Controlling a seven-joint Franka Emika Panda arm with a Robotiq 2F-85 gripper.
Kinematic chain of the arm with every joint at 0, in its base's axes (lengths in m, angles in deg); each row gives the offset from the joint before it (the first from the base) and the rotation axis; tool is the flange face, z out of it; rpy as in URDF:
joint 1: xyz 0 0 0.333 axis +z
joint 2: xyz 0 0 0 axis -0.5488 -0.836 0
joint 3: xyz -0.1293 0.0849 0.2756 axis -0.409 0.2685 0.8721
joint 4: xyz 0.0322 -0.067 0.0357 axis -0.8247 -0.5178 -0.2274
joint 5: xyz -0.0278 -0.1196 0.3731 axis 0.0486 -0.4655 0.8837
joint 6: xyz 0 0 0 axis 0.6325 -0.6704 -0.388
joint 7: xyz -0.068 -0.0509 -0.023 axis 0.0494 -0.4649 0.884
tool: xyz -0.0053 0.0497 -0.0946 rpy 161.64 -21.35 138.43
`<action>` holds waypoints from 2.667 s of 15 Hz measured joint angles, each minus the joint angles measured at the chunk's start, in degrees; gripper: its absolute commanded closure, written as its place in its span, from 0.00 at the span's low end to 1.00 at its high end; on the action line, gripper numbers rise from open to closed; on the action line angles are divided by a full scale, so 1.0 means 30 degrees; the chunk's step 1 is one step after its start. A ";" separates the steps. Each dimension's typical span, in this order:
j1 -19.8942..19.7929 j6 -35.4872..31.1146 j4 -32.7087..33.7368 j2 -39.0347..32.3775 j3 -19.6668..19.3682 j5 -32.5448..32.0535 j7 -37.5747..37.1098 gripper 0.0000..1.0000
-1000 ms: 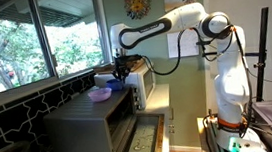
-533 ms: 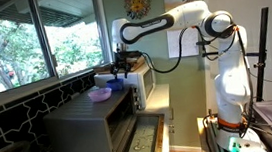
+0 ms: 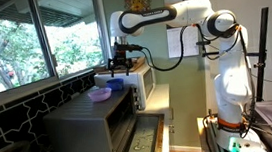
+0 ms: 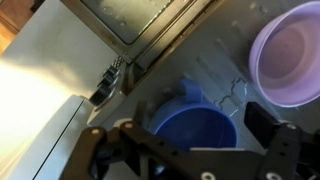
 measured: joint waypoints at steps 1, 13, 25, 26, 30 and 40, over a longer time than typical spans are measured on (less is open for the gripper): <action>0.0088 0.0274 0.0130 -0.0122 0.0191 0.0289 -0.0307 0.00; 0.0235 0.0195 0.0235 -0.0396 0.0350 0.0730 -0.0659 0.00; 0.0770 -0.3302 -0.0966 -0.0896 0.0844 0.2025 -0.0659 0.23; 0.0828 -0.3426 -0.1033 -0.0967 0.0858 0.2061 -0.0659 0.31; 0.0948 -0.3554 -0.1111 -0.1148 0.0870 0.2108 -0.0658 0.64; 0.0966 -0.3564 -0.1126 -0.1306 0.0871 0.2177 -0.0658 0.99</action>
